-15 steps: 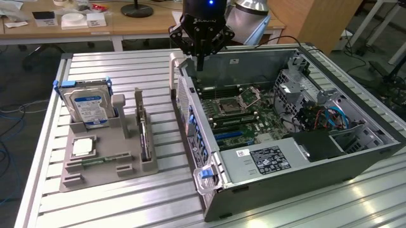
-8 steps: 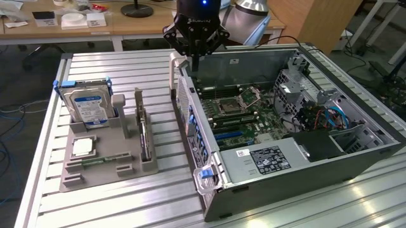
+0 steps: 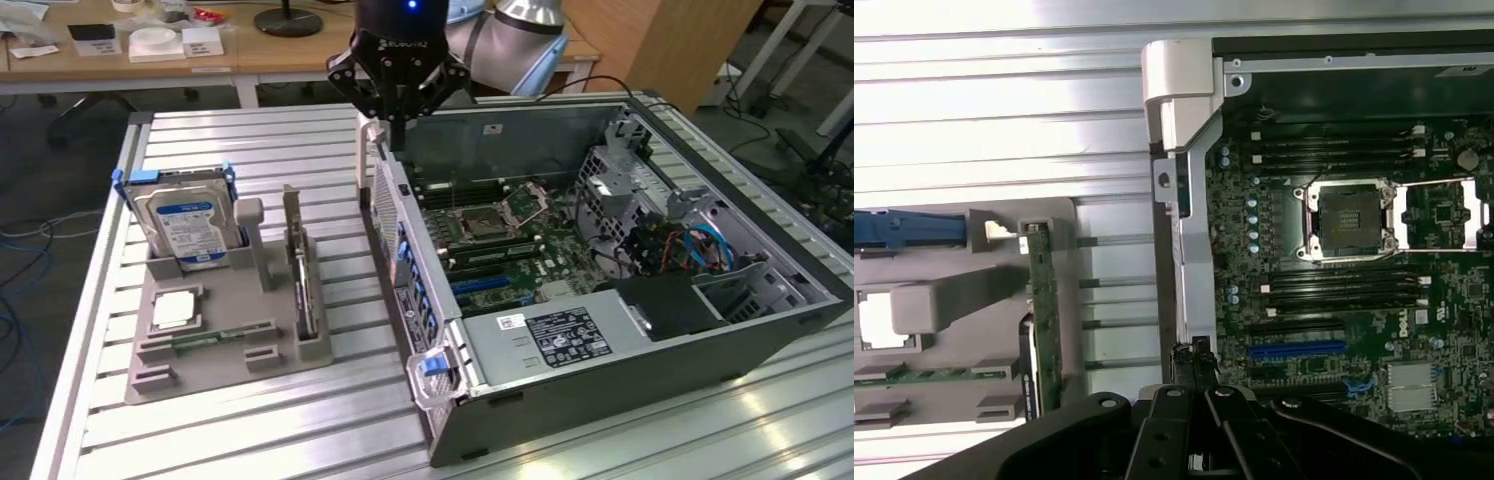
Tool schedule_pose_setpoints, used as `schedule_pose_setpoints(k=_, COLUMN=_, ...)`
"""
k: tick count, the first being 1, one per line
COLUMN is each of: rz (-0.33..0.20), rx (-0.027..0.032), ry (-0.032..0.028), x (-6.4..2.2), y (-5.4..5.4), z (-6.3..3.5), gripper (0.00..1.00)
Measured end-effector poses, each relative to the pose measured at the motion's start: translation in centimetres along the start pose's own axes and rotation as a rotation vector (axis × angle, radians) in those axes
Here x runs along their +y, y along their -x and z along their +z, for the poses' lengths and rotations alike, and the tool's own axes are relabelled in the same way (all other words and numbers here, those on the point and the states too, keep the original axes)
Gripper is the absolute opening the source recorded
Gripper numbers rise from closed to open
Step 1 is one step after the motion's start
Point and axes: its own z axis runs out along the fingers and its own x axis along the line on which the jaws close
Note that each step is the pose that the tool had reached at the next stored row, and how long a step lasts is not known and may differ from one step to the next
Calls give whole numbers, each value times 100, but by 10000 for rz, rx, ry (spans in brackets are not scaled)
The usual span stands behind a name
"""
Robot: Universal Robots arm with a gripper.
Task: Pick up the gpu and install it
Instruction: 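Reach for the gpu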
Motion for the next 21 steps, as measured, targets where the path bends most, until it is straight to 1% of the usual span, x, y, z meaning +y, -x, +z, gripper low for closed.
schedule_pose_setpoints(k=21, rz=-1, rx=0, ry=0, x=-25, y=-330, z=-6, gripper=11)
